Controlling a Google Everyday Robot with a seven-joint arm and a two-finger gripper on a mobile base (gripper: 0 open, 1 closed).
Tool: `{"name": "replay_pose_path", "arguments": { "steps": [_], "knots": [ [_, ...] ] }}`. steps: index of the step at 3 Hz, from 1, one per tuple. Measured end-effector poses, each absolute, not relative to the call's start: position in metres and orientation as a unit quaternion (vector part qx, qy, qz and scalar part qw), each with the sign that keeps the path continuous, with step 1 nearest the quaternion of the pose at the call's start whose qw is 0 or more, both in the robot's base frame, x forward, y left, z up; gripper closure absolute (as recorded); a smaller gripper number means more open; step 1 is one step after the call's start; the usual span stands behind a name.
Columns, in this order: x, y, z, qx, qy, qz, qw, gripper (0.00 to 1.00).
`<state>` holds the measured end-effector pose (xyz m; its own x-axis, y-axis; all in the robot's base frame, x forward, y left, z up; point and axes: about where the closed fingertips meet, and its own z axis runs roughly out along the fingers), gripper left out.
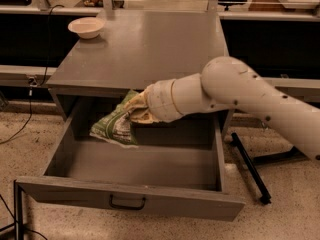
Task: Pick green jalapeno chip bag from top drawer and place on counter
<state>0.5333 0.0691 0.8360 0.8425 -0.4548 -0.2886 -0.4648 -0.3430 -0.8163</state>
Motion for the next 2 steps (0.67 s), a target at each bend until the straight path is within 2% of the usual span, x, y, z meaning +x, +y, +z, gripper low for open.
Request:
{"name": "replay_pose_path", "arguments": {
  "steps": [1, 2],
  "knots": [
    [0.526, 0.058, 0.895, -0.815, 0.24, 0.021, 0.527, 1.0],
    [0.544, 0.045, 0.944, -0.821, 0.237, 0.009, 0.52, 1.0]
  ]
}}
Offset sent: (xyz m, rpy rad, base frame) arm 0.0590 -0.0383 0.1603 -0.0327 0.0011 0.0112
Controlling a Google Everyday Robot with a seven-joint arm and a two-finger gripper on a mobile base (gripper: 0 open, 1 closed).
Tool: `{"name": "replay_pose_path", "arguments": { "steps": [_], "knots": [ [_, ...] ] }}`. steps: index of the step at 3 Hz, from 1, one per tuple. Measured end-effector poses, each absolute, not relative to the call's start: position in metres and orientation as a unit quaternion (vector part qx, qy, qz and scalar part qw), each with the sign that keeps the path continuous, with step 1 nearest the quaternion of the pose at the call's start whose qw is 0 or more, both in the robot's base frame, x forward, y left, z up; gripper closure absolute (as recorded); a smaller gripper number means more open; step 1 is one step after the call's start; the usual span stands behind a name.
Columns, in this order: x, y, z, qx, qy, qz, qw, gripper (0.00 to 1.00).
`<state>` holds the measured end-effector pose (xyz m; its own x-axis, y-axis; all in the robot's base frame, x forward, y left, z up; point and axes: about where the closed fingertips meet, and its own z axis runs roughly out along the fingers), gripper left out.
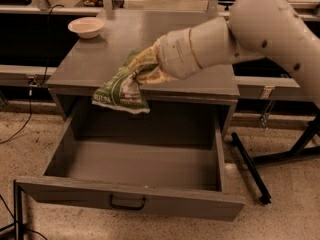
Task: Pick green jalapeno chip bag from top drawer and place on counter
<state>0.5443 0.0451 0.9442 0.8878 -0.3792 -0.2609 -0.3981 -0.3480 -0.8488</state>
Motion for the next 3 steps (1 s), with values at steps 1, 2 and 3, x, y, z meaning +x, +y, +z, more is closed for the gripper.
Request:
{"name": "replay_pose_path", "arguments": {
  "steps": [1, 2, 3],
  "knots": [
    [0.6, 0.039, 0.965, -0.819, 0.286, 0.007, 0.498, 1.0],
    [0.64, 0.046, 0.961, -0.809, 0.329, 0.018, 0.487, 1.0],
    [0.671, 0.052, 0.948, -0.795, 0.385, 0.009, 0.469, 1.0]
  ]
}}
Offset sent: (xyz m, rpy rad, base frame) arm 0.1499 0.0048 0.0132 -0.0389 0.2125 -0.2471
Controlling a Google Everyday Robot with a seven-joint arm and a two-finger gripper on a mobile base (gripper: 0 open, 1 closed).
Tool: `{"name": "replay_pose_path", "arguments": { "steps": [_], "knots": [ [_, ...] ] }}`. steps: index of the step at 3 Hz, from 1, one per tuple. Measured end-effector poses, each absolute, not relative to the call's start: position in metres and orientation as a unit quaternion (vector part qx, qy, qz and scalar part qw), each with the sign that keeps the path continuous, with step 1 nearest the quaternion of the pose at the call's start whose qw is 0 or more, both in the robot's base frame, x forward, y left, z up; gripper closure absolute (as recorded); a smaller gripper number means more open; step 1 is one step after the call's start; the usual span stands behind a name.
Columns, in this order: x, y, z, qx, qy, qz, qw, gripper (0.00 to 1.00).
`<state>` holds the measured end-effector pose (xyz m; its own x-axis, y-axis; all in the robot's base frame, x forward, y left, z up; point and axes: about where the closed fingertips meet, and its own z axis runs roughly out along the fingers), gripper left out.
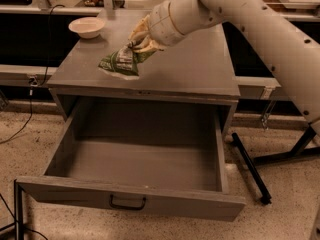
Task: Pick green jalapeno chip bag from top drawer and place on counter
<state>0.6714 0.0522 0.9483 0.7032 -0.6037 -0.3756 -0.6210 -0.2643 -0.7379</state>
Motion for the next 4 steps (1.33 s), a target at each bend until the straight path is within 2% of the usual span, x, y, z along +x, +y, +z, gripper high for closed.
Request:
{"name": "replay_pose_path", "arguments": {
  "steps": [1, 4],
  "knots": [
    [0.7, 0.048, 0.93, -0.771, 0.438, -0.005, 0.461, 0.99],
    [0.738, -0.028, 0.929, -0.726, 0.516, -0.033, 0.454, 0.31]
  ]
}}
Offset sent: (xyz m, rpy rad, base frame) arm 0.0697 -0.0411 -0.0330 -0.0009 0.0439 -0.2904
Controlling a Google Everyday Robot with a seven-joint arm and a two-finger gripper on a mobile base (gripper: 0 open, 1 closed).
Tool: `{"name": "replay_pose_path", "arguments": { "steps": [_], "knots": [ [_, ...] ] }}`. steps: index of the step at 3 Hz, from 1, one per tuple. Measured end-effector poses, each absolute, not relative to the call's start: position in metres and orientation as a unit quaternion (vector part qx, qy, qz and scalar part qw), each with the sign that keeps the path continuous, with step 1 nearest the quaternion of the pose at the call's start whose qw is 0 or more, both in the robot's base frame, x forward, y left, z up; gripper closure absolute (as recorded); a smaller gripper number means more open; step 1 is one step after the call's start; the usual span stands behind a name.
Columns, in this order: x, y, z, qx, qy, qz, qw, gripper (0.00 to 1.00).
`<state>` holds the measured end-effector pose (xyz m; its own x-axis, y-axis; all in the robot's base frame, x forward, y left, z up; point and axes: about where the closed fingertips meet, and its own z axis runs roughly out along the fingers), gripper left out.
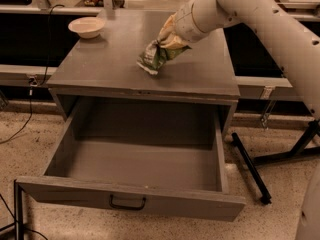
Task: Pick green jalapeno chip bag from top drawer and place on counter
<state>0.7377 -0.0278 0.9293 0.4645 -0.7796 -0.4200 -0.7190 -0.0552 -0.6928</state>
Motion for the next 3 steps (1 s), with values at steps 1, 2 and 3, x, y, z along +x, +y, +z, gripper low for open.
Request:
{"name": "replay_pose_path", "arguments": {
  "steps": [1, 2, 3],
  "knots": [
    [0.738, -0.049, 0.924, -0.723, 0.538, -0.039, 0.431, 0.06],
    [0.732, -0.065, 0.914, -0.727, 0.554, -0.041, 0.404, 0.0],
    [0.714, -0.084, 0.908, -0.736, 0.567, -0.036, 0.368, 0.0]
  ]
}}
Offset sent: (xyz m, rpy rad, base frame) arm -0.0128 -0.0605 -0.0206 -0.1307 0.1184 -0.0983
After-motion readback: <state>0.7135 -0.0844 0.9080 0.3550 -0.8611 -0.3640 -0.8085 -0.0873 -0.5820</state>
